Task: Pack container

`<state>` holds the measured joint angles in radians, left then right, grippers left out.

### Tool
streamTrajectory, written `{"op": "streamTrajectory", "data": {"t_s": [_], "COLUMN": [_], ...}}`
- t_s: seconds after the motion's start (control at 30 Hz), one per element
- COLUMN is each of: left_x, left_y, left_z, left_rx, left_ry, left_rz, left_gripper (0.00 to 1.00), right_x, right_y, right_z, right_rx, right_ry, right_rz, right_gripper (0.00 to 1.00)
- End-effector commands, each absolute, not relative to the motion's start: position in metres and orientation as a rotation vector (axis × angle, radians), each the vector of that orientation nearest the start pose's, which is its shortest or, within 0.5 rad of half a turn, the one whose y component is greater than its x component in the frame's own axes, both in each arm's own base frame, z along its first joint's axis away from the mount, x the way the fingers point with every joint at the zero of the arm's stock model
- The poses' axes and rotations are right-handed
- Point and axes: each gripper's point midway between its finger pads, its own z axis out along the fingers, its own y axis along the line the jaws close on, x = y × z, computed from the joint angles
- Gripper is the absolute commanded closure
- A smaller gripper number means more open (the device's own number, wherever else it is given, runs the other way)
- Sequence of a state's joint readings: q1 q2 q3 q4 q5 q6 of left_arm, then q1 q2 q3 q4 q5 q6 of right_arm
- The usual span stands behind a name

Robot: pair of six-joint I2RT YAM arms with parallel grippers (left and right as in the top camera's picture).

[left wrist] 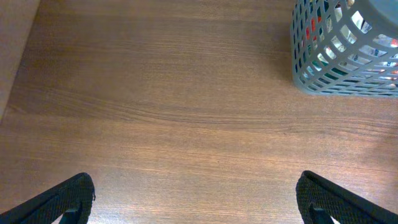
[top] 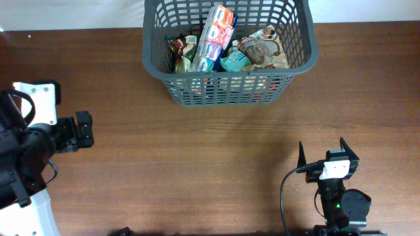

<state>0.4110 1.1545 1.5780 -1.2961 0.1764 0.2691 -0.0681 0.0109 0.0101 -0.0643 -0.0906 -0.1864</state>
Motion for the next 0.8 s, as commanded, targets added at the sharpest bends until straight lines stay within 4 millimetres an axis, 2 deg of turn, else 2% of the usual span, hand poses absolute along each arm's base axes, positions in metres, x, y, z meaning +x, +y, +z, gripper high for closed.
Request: {"op": "streamTrajectory", "data": {"t_s": [0.0, 0.77], "left_x": [0.2566, 0.2552], "left_y": [0.0781, 0.0776], "left_z": [0.324, 0.3227], "left_rx": [-0.083, -0.085], "left_ry": [2.421, 2.428], "left_rz": [0.086, 0.083], "left_gripper": [0.01, 0.01], "right_x": [0.246, 0.246], "right_y": [-0.0015, -0.0015], "right_z": [0.1578, 0.1578], "right_rx": [-0.156, -0.156], "right_ry": [1.635, 1.634], "right_rz": [-0.12, -0.121], "right_gripper": [0.01, 0.01]}}
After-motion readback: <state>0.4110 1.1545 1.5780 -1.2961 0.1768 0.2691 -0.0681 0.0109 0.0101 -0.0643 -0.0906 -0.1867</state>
